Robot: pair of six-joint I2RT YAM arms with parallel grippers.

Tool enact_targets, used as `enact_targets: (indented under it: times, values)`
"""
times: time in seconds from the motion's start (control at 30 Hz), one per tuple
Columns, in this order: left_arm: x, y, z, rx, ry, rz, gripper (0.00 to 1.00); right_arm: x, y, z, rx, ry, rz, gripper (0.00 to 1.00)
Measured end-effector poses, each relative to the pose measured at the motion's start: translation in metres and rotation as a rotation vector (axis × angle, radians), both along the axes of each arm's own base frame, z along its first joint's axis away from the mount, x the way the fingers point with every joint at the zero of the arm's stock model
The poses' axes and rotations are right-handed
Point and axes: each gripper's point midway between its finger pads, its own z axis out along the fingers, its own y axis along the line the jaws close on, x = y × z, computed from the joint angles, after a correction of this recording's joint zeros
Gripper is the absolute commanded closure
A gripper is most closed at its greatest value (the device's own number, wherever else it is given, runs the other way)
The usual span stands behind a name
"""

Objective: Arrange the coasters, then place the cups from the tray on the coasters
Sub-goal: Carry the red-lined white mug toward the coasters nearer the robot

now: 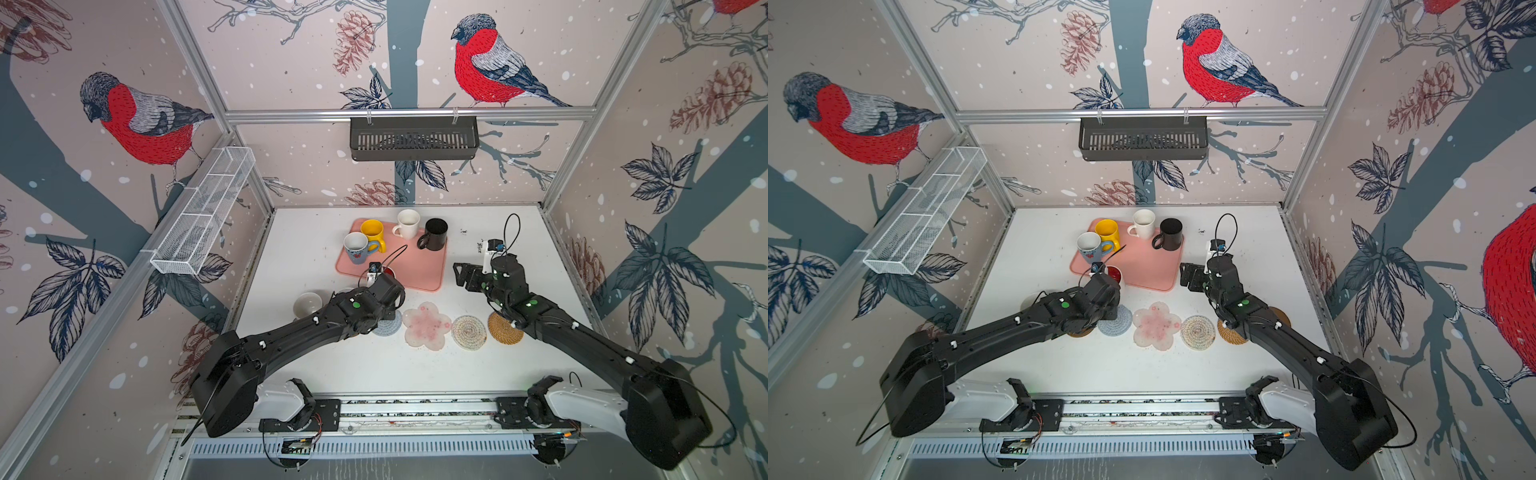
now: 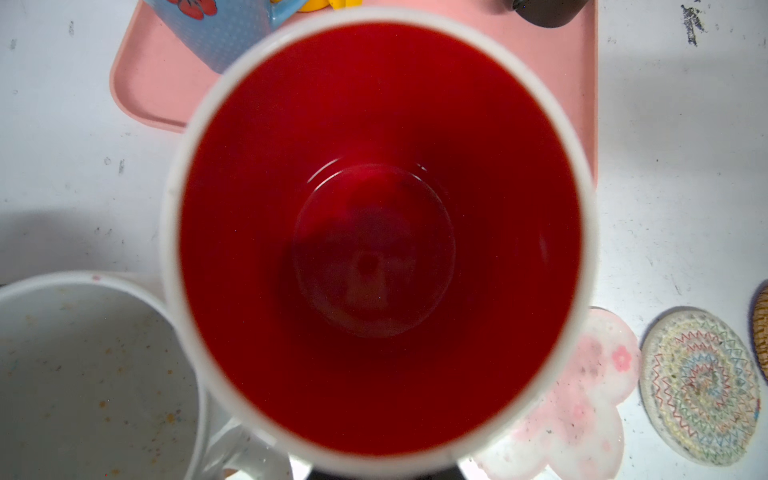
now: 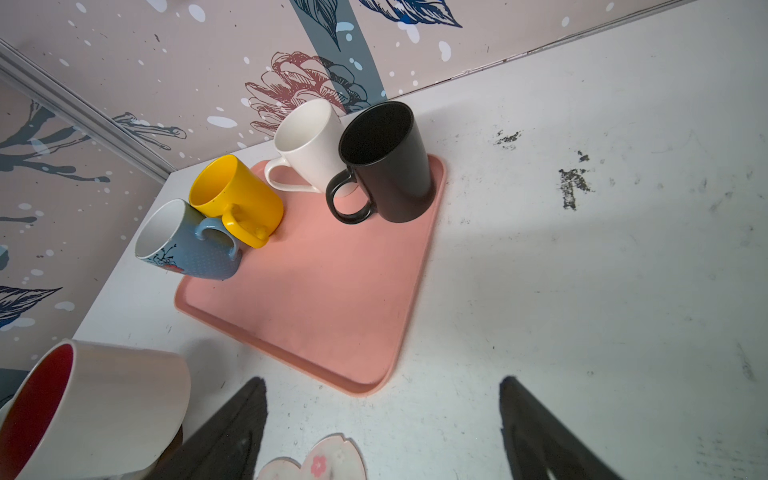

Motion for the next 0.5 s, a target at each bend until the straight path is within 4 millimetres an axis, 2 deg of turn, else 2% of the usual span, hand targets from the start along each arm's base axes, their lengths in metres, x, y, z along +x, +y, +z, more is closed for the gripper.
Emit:
enact_targets:
  times: [0.5]
  values:
    - [-0.018,-0.012,-0.018,-0.017,0.028,-0.003,1.0,0.001,-0.001,-0.006,-0.008,0.015,-0.004,0.13]
